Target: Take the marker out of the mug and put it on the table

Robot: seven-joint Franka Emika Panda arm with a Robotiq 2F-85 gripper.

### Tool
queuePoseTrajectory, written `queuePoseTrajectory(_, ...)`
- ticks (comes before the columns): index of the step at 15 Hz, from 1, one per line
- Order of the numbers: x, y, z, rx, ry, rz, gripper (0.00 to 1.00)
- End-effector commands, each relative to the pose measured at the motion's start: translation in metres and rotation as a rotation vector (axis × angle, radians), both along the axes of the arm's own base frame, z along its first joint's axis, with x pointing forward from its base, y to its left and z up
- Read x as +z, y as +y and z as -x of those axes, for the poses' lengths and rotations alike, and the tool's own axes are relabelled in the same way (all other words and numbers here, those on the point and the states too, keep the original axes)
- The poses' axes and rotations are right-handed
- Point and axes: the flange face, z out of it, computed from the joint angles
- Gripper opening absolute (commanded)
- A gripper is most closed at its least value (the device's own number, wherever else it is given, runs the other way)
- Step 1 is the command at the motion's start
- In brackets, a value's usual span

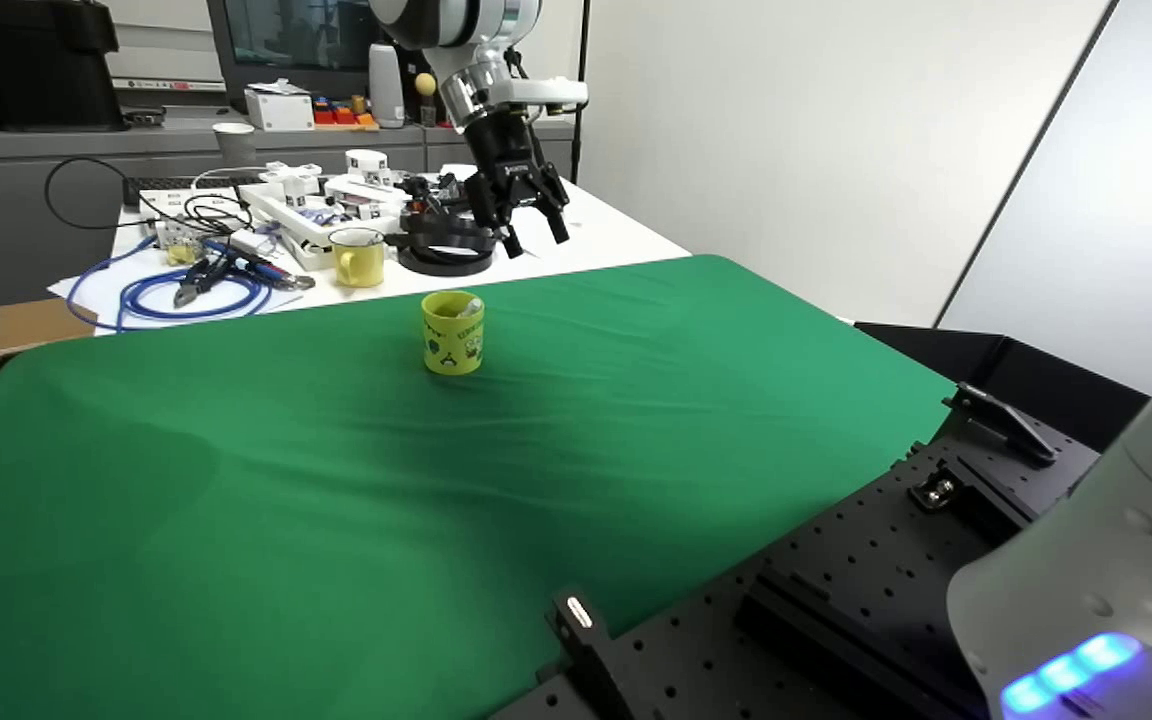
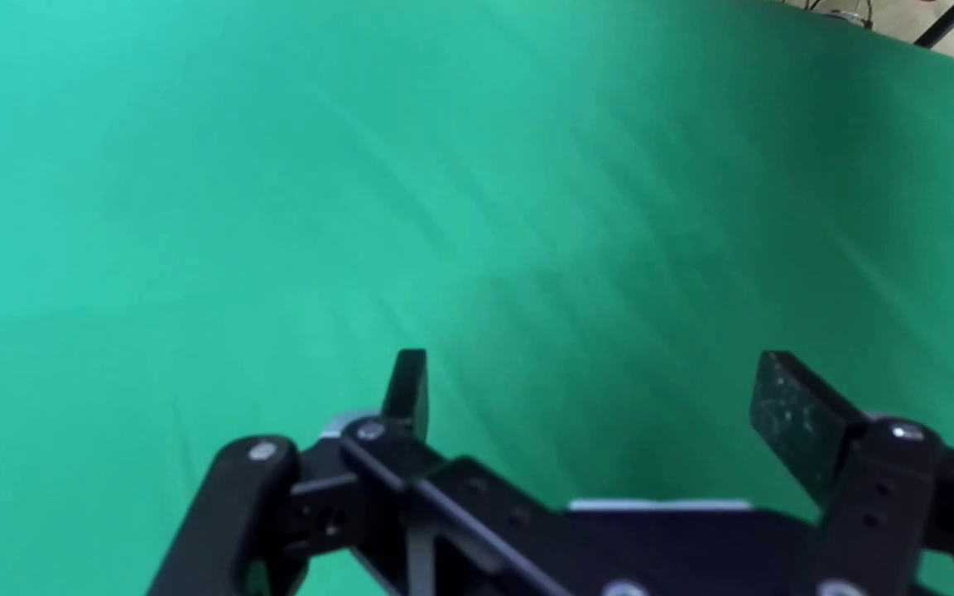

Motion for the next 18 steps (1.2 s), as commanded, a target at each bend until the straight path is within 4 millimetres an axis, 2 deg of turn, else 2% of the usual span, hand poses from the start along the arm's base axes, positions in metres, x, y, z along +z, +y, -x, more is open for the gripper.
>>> queuePoseTrajectory(1, -0.013, 0.008, -0.024, -0.004, -0.051, 0.012, 1.0)
queuePoseTrajectory(2, -0.01, 0.005, -0.01, 0.004, -0.019, -0.003, 1.0)
queuePoseTrajectory(4, -0.018, 0.006, -0.009, 0.009, -0.015, -0.004, 1.0)
queuePoseTrajectory(8, -0.018, 0.006, -0.009, 0.009, -0.014, -0.005, 1.0)
queuePoseTrajectory(15, 0.005, 0.016, -0.03, 0.028, -0.075, -0.011, 1.0)
queuePoseTrajectory(18, 0.003, 0.024, -0.036, 0.022, -0.094, -0.011, 1.0)
